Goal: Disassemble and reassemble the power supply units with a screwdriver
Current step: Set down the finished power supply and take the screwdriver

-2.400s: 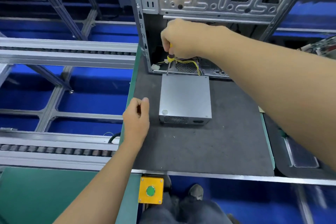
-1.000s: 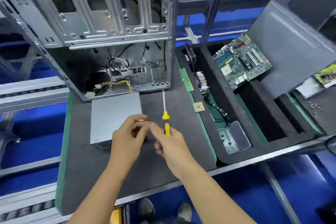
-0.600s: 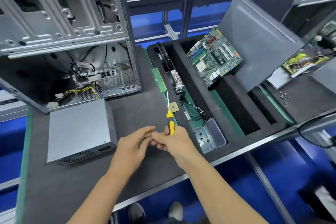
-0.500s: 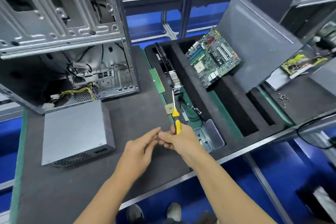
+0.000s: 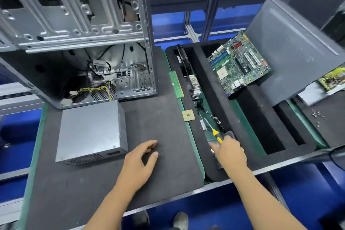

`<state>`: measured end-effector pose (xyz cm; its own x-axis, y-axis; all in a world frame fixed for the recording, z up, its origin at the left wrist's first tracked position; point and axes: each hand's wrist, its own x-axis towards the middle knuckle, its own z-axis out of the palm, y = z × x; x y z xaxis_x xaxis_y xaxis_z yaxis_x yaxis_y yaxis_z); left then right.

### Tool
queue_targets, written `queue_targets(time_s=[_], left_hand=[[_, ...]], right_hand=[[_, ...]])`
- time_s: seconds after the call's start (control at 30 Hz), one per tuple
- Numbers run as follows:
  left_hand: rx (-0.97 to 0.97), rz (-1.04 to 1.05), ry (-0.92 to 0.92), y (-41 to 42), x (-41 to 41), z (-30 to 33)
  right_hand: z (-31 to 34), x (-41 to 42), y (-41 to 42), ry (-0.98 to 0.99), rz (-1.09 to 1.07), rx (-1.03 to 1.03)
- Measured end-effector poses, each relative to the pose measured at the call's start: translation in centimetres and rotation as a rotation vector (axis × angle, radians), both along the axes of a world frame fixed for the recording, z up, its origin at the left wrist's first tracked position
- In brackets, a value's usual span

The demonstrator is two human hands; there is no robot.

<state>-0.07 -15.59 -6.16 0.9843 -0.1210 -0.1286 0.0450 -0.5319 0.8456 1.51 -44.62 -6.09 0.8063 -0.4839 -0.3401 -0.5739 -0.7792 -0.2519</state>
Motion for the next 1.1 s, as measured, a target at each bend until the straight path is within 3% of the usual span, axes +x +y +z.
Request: queue_targets(time_s=[0.1,0.2,0.3,0.37,0.53,0.67,0.9,1.1], left_hand=[[-0.015,0.015,0.008,0.1,0.0,-0.3],[-0.057,0.042,0.041,0.0,0.2,-0.2],[-0.067,0.048,0.058,-0.2,0.1,0.5],[-0.067,0.069,0.070,0.0,-0.3,1.1],[-0.079,0.197,0.096,1.5,-1.5,1.8],[-0.058,0.224,0.105,2.5,-2.4,2.1],[0.046,0.203,0.050,6.0,-4.9,3.0],[0.117,0.299,0.027,12.0,-7.7,3.6]], right_hand=[[0.4,-1.6,0.6,-0.173,-0.141,0.120],[1.3,-3.2,1.6,-0.400,-0.225,0.478],[1.9,-4.6,3.2,-0.438,-0.225,0.780],[1.9,-5.1,4.4,-0.434,-0.174,0.859],[2.3,-3.6,7.8,-0.319,-0.001,0.899],[1.9,-2.0,11.5,-0.294,-0.044,1.035],[2.3,-0.9,14.1,-0.213,-0.009,0.823],[5.0,-3.2,19.9,-0.290,0.030,0.918]])
